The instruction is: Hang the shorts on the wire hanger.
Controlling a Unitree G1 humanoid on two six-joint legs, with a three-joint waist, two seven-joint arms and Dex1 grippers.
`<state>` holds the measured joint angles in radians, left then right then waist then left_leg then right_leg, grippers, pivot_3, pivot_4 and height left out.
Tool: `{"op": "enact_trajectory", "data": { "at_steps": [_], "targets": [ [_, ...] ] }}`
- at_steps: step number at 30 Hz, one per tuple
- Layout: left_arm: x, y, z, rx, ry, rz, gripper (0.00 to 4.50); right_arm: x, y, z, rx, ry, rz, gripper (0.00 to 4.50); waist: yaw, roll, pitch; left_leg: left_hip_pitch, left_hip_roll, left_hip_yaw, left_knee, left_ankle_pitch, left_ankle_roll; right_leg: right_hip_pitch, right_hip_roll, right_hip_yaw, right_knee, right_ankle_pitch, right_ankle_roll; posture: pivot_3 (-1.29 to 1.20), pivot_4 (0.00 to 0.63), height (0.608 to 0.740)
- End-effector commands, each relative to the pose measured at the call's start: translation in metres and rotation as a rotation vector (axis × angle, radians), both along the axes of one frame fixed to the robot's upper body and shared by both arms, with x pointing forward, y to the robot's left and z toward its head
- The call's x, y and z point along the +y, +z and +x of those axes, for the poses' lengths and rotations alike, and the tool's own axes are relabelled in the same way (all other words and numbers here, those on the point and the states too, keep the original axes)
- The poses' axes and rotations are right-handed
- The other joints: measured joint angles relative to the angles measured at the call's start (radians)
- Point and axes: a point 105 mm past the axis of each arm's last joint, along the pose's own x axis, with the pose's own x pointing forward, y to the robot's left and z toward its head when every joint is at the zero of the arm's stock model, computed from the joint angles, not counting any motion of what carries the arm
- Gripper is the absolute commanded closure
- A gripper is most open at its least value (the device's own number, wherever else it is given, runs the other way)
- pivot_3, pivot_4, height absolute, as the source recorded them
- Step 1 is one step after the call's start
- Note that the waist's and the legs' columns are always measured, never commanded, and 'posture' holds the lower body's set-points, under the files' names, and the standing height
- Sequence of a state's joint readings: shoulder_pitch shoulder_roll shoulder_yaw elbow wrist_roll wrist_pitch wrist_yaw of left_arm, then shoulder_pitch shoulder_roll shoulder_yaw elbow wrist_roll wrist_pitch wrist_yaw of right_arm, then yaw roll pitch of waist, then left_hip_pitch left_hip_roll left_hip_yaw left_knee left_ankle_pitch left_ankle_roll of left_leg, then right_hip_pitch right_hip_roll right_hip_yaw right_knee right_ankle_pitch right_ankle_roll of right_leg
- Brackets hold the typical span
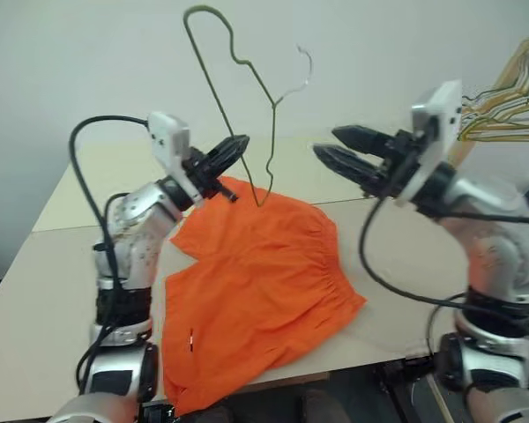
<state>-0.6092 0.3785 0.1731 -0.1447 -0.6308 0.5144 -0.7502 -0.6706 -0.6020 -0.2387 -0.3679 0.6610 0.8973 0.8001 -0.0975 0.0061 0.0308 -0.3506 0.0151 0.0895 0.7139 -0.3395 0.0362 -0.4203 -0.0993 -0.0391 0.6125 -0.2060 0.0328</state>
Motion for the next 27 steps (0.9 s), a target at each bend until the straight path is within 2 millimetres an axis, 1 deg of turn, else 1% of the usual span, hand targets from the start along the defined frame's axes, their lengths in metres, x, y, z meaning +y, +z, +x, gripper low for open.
{"op": "enact_trajectory", "data": {
  "at_steps": [1,3,4,6,8,9,12,15,18,21,27],
  "targets": [
    [0.005,0.010,-0.035,-0.045,-0.242,-0.015,4.50,-0.005,-0.017,-0.014,0.141,0.218,-0.034,1.66,-0.001,0.000,0.000,0.001,0.000,0.000,0.000,0.000,0.000,0.001,0.000,0.000,0.000,0.000,0.000,-0.04,0.000,0.740],
    [0.009,0.009,-0.044,-0.026,-0.313,-0.030,4.50,-0.008,-0.029,-0.015,0.206,0.277,-0.060,1.66,0.001,-0.001,0.000,0.003,0.000,0.001,0.000,-0.001,0.001,0.002,0.000,0.002,-0.001,0.000,0.000,-0.03,0.000,0.740],
    [0.009,0.011,-0.048,-0.022,-0.343,-0.042,4.50,-0.007,-0.036,-0.017,0.222,0.312,-0.084,1.48,0.003,-0.001,-0.001,0.004,0.000,0.001,0.001,-0.001,0.002,0.003,0.000,0.003,-0.001,0.000,0.000,-0.02,0.000,0.740],
    [0.009,0.014,-0.054,-0.030,-0.380,-0.060,4.50,-0.003,-0.048,-0.021,0.231,0.360,-0.132,1.04,0.009,-0.003,-0.002,0.004,0.000,0.000,0.001,-0.001,0.002,0.003,0.000,0.003,-0.001,0.000,0.000,-0.01,0.000,0.740],
    [0.008,0.018,-0.058,-0.045,-0.399,-0.093,4.50,0.004,-0.051,-0.028,0.291,0.446,-0.131,0.43,0.016,-0.003,-0.002,0.004,0.000,0.000,0.001,-0.001,0.002,0.003,0.000,0.003,0.000,0.000,0.000,-0.01,0.000,0.740],
    [0.009,0.020,-0.060,-0.047,-0.411,-0.120,4.50,0.008,-0.053,-0.029,0.295,0.467,-0.139,0.06,0.020,-0.004,-0.002,0.003,0.000,0.001,0.001,-0.002,0.003,0.003,0.000,0.004,0.000,0.000,0.000,-0.01,0.000,0.740],
    [0.011,0.024,-0.064,-0.046,-0.438,-0.177,4.50,0.016,-0.060,-0.025,0.339,0.468,-0.143,0.06,0.033,-0.004,-0.002,0.003,0.000,0.001,0.001,-0.002,0.003,0.003,0.000,0.004,0.000,0.000,0.001,0.00,0.000,0.740],
    [0.011,0.023,-0.067,-0.037,-0.454,-0.198,4.50,0.024,-0.061,-0.016,0.446,0.471,-0.083,0.06,0.041,-0.004,-0.003,0.003,0.000,0.001,0.002,-0.001,0.002,0.003,0.000,0.003,0.000,0.000,0.000,0.00,0.000,0.740],
    [0.011,0.022,-0.070,-0.025,-0.476,-0.219,4.50,0.031,-0.059,-0.014,0.481,0.508,-0.059,0.06,0.051,-0.004,-0.003,0.003,0.000,0.001,0.002,-0.001,0.002,0.003,0.000,0.003,0.000,0.000,0.000,-0.01,0.000,0.740],
    [0.007,0.019,-0.069,-0.019,-0.466,-0.197,4.50,0.040,-0.061,-0.012,0.500,0.523,-0.086,0.06,0.056,-0.004,-0.003,0.002,-0.001,0.001,0.002,-0.001,0.002,0.002,0.000,0.002,0.000,0.000,0.000,0.00,0.000,0.740],
    [0.005,0.020,-0.069,-0.030,-0.457,-0.210,4.50,0.052,-0.058,-0.016,0.539,0.576,-0.077,0.06,0.055,-0.005,-0.003,0.002,-0.001,0.001,0.002,-0.001,0.002,0.002,0.000,0.002,0.000,0.000,0.000,0.00,0.000,0.740]
  ]
}}
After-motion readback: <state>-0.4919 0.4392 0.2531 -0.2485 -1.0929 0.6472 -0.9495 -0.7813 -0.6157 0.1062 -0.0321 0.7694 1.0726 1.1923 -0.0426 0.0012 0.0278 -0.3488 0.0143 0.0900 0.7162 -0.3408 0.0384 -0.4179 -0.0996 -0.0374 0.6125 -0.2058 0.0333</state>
